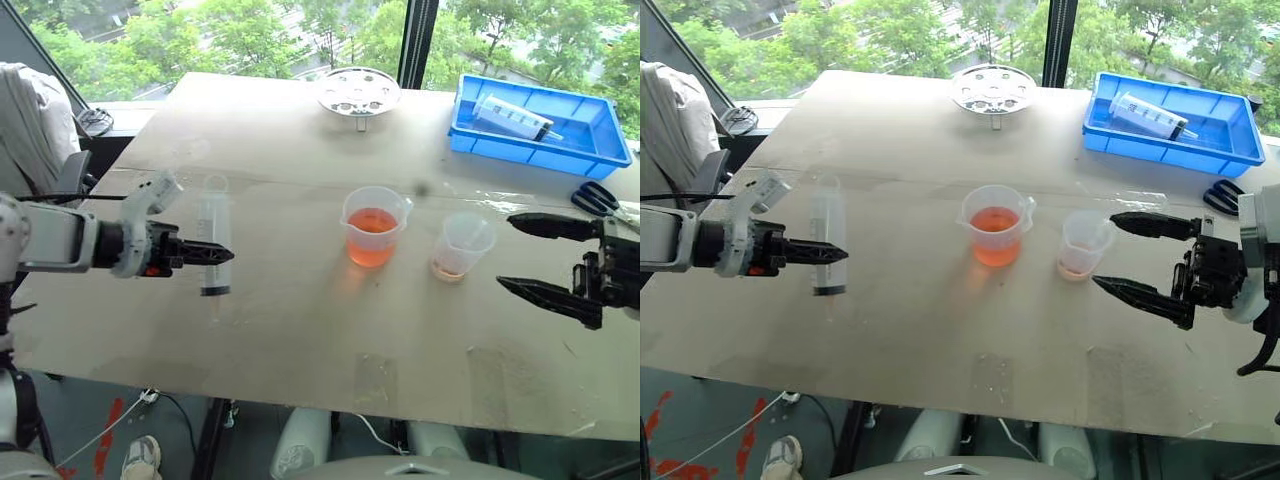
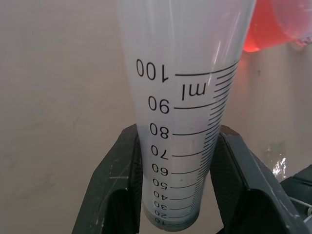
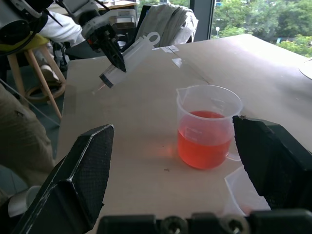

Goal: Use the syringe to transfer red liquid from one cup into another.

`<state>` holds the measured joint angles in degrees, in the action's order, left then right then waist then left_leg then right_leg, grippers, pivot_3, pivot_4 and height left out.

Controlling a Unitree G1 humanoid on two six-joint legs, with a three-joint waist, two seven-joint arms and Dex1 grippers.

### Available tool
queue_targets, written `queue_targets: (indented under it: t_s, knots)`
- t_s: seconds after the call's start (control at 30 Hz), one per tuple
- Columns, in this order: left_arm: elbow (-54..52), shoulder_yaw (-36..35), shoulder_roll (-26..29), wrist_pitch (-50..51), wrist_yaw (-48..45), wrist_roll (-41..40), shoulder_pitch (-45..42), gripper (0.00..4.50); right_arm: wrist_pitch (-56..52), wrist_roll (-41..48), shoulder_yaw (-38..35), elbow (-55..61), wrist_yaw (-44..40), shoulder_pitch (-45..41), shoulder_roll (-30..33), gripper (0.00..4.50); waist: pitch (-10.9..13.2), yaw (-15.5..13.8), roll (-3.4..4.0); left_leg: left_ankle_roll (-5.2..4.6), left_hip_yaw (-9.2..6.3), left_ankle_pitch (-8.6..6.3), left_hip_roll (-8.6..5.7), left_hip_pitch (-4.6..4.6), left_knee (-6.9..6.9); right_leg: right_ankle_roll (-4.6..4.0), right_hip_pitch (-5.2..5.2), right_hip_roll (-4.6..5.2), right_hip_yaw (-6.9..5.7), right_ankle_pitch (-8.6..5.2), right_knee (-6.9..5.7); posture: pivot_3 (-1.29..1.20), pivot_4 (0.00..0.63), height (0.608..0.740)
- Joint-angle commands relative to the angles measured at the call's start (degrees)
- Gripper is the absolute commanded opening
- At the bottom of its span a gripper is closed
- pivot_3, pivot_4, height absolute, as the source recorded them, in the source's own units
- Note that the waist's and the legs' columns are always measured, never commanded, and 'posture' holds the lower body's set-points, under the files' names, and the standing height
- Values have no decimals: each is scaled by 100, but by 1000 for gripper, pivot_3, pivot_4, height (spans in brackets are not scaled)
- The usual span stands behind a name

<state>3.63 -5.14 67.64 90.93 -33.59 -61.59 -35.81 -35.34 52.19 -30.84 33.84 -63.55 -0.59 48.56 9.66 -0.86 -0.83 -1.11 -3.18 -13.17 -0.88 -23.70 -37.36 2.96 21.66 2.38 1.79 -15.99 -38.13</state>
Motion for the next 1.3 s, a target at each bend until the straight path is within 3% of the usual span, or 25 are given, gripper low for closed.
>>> queue_targets:
  t_s: [0.03, 0.2, 0.47, 0.53, 0.6, 0.7, 0.8, 0.93, 1.07, 1.3]
  knots:
    - [157, 349, -331, -343, -170, 524, -222, 1397, 83, 18, 12, 479, 69, 249, 122, 4205, -2, -23, 2, 1, -1, 1, 0, -2, 0, -1, 1, 2, -1, 1, 1, 0, 150, 740]
    - [559, 941, -743, -537, -562, 1140, -804, 1397, 108, -76, -4, 979, 361, 755, 143, 4205, 1, 3, -10, 18, -7, 11, -4, -24, 3, -1, 8, 6, -9, 1, 3, 0, 150, 740]
    - [1215, 1997, -952, -1011, -1584, 2064, -1169, 1397, 308, -237, -28, 1334, 613, 1446, 20, 4205, 1, 81, -11, 0, 15, 0, -2, -16, 12, 2, 10, -5, -13, 0, 7, 0, 150, 740]
    - [1275, 2031, -1052, -1079, -1665, 2216, -1141, 2356, 407, -295, -2, 1336, 636, 1560, -23, 4500, 0, 93, -10, -2, 16, -1, -3, -12, 11, 2, 7, -6, -13, 0, 5, 0, 150, 740]
    - [1148, 1980, -1060, -1204, -1731, 2331, -1029, 3121, 519, -391, 50, 1314, 698, 1615, -81, 4500, 1, 100, -11, -3, 14, -1, -2, -10, 10, 2, 5, -4, -14, 0, 2, 0, 150, 740]
    - [671, 1248, -1058, -972, -1416, 2221, -736, 4429, 668, -437, -8, 1308, 767, 1764, -232, 4500, 0, 117, -11, -3, 10, -1, 0, -9, 8, 2, 5, -2, -13, 0, -1, 0, 150, 740]
    - [-563, -31, -1014, -724, -948, 1987, 64, 4429, 906, -583, -129, 1212, 675, 2021, -383, 4500, 0, 153, -11, -3, 1, -1, 2, -13, 9, 2, 5, 5, -1, 0, 0, 0, 150, 740]
    - [-2748, -2219, -2217, -1324, 151, 1977, 1511, 4429, 1392, -857, 107, 677, 480, 1909, -566, 4500, -2, 135, -12, -2, 10, -1, 4, -14, 9, 2, 5, 18, 8, 1, 7, 0, 150, 740]
    - [-4101, -3067, -2845, -2541, -1, 1989, 2897, 4429, 1851, -1293, 376, -93, 57, 1781, -506, 4500, -9, 128, -22, -1, 12, -2, 3, -6, 11, 0, 1, 20, 10, 2, 9, 0, 150, 740]
    - [-4466, -3864, -3451, -4420, -1087, 2247, 5620, 4429, 2605, -1865, 187, -1457, -467, 2162, -458, 4500, -30, 5, 6, -3, 25, -4, 3, -1, 18, -20, -3, 22, 17, -5, 20, 0, 150, 740]
